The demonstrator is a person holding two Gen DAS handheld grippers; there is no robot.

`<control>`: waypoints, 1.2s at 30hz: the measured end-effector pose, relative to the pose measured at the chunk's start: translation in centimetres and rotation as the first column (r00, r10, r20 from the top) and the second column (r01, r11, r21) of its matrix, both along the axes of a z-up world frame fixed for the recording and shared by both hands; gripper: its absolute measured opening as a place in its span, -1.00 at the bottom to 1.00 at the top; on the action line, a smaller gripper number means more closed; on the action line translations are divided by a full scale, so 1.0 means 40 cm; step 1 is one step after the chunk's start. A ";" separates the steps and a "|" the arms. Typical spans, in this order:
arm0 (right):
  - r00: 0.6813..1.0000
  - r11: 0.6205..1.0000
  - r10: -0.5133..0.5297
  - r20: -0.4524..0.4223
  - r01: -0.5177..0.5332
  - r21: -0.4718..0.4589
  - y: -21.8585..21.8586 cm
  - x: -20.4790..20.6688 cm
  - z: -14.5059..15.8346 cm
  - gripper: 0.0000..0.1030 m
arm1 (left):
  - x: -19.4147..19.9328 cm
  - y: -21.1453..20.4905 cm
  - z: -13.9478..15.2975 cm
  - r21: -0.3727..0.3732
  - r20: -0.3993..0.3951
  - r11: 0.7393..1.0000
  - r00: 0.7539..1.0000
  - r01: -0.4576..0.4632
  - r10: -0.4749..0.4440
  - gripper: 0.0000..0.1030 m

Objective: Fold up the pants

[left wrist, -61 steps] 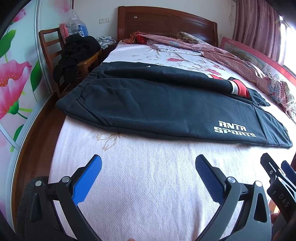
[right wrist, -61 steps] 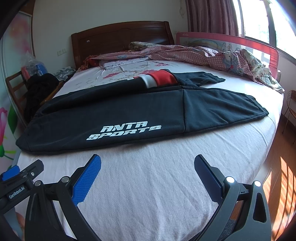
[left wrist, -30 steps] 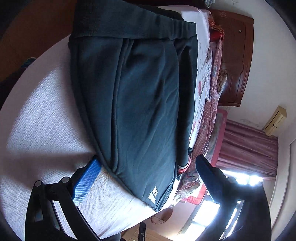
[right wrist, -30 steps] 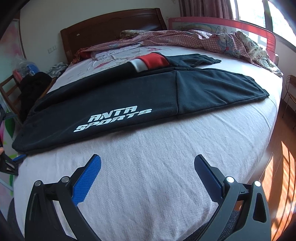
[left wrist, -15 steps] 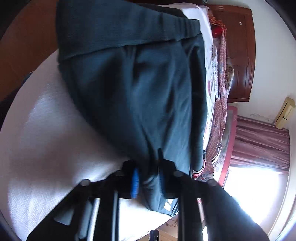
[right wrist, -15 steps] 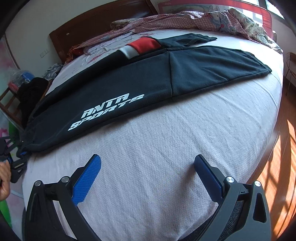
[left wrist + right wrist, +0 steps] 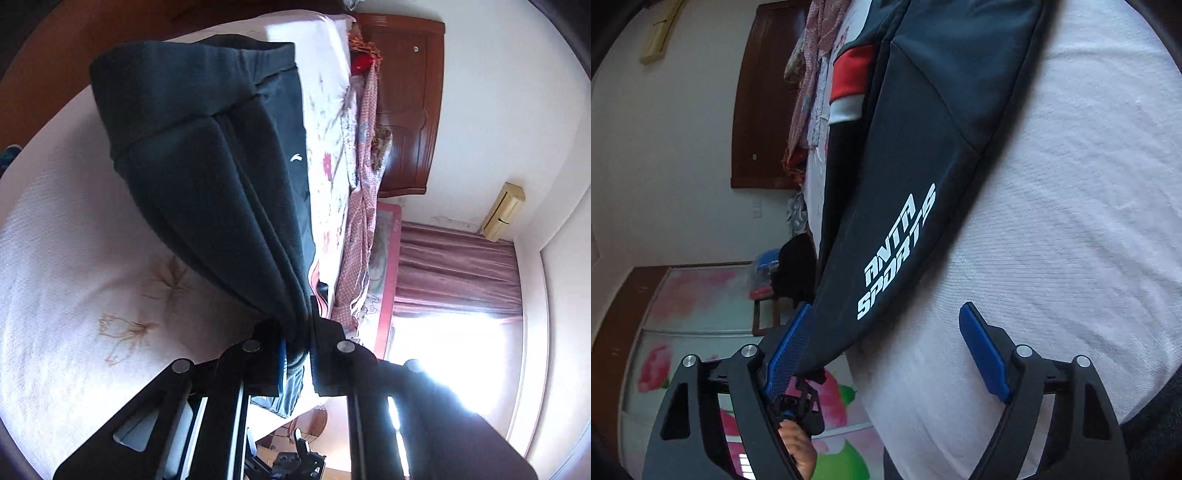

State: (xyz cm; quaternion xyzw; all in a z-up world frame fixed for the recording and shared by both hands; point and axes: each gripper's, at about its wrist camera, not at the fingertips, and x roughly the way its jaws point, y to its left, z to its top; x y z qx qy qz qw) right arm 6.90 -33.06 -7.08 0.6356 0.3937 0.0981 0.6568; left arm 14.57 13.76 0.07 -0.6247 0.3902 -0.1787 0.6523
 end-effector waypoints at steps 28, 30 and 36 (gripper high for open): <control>0.935 0.934 0.342 0.097 -0.327 -0.141 0.171 -0.068 0.132 -0.91 | -0.412 0.028 0.149 0.226 0.096 0.974 0.995 0.009 -0.031 -0.83; 0.922 0.912 0.382 0.065 -0.365 -0.186 0.176 -0.099 0.089 -0.86 | -0.454 0.022 0.147 0.323 0.045 0.946 0.998 0.034 -0.051 -0.80; 0.902 0.871 0.432 0.019 -0.411 -0.271 0.119 -0.174 0.061 -0.05 | -0.496 0.040 0.120 0.561 -0.196 0.824 0.980 0.081 0.037 -0.49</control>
